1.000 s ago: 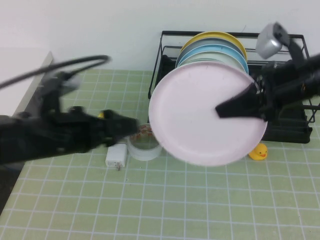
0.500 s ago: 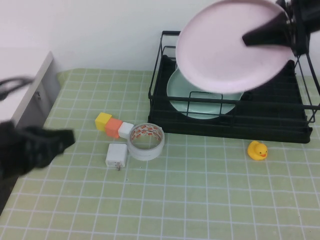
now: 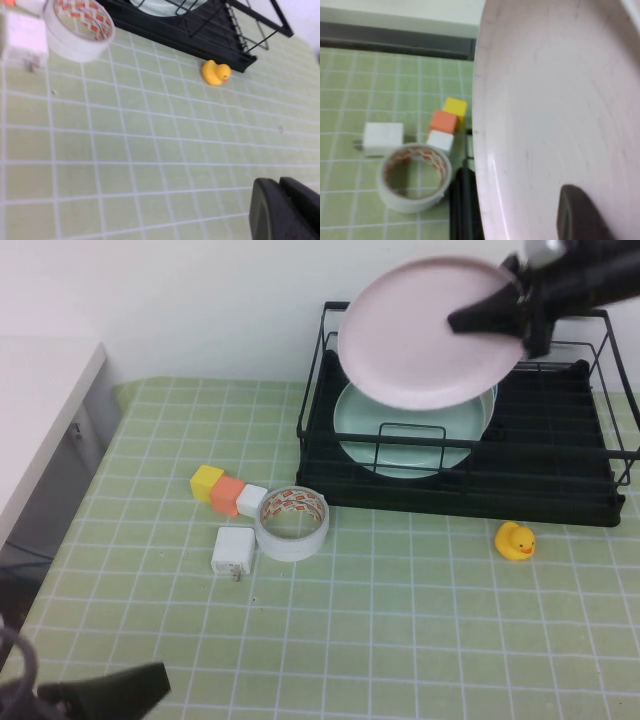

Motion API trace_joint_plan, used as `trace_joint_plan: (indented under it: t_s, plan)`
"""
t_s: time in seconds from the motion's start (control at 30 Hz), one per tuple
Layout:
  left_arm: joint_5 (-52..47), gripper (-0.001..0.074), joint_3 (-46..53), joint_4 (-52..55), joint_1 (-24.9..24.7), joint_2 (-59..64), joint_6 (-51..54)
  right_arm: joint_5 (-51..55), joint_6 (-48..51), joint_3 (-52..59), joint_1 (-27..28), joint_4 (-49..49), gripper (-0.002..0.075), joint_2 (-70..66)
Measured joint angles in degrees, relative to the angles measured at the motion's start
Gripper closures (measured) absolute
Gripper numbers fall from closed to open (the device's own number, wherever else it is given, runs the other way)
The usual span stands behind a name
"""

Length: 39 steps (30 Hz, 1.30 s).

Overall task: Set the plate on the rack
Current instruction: Place the plate on the rack

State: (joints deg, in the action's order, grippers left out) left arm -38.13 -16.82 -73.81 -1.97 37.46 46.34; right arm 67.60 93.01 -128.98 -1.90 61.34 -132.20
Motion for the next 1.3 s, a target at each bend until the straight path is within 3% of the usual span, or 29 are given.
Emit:
trace_joint_plan:
  t_s: [0.27,1.03,1.3]
  plan:
    - [0.4,0.0735,3.6,-4.4,0.0,-1.1,0.1,-6.0,6.3,-0.1,0.0,3.4,0.0571,-7.3]
    - [3.1,0.0735,3.6,-5.3,0.0,-1.1,4.3,-4.6,5.6,-0.2,0.0,4.8,0.057,-9.8]
    - [2.9,0.0735,3.6,-5.3,0.0,-1.1,4.7,-5.9,2.8,-0.2,0.0,1.5,0.037,-9.8]
